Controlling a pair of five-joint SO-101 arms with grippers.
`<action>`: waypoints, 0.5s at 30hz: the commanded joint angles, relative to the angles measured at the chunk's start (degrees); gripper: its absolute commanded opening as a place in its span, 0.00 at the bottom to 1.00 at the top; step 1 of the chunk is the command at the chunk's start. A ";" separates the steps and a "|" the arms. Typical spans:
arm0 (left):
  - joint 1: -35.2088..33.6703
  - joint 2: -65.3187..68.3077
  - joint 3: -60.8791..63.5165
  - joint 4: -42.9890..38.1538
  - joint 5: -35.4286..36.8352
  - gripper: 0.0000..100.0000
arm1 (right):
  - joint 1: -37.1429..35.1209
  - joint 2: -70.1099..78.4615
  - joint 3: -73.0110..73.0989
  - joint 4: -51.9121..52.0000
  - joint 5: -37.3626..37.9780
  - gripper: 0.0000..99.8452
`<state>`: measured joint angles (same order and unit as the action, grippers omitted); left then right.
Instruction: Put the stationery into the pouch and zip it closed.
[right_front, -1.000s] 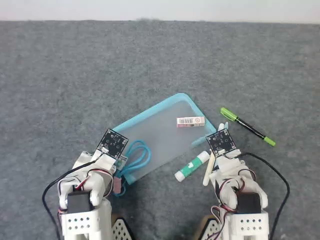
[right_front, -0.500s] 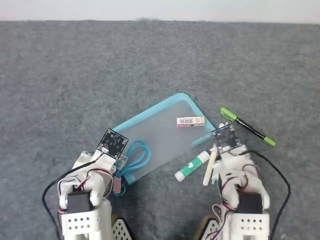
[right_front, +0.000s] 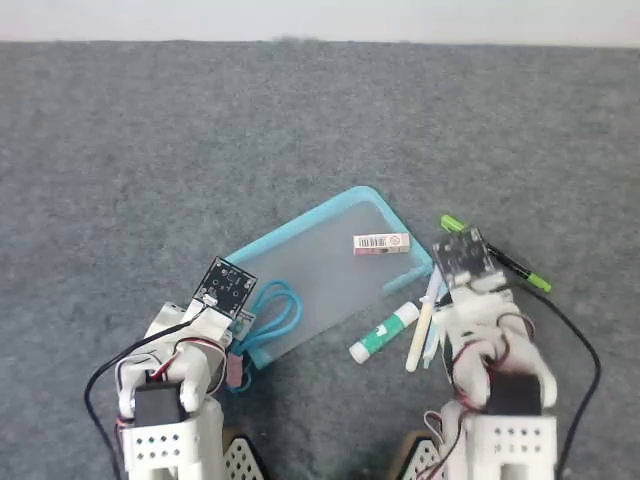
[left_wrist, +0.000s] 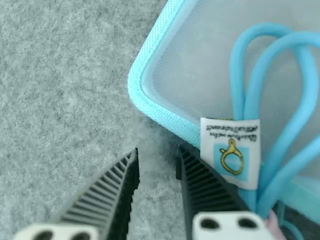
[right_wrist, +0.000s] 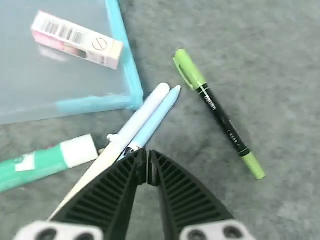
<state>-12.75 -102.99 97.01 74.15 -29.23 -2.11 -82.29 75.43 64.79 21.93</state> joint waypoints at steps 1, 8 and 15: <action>-0.44 -1.41 -0.48 -0.26 -0.35 0.11 | -0.92 17.01 -10.11 -1.36 -3.43 0.01; -0.44 -1.41 -0.48 -0.26 -0.35 0.11 | -2.15 44.70 -19.08 -3.12 -6.15 0.14; -0.44 -1.41 -0.48 -0.26 -0.35 0.11 | -8.04 59.03 -21.89 -4.88 -7.82 0.14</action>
<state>-12.75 -102.99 97.01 74.15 -29.23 -8.88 -25.85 57.14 61.19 14.99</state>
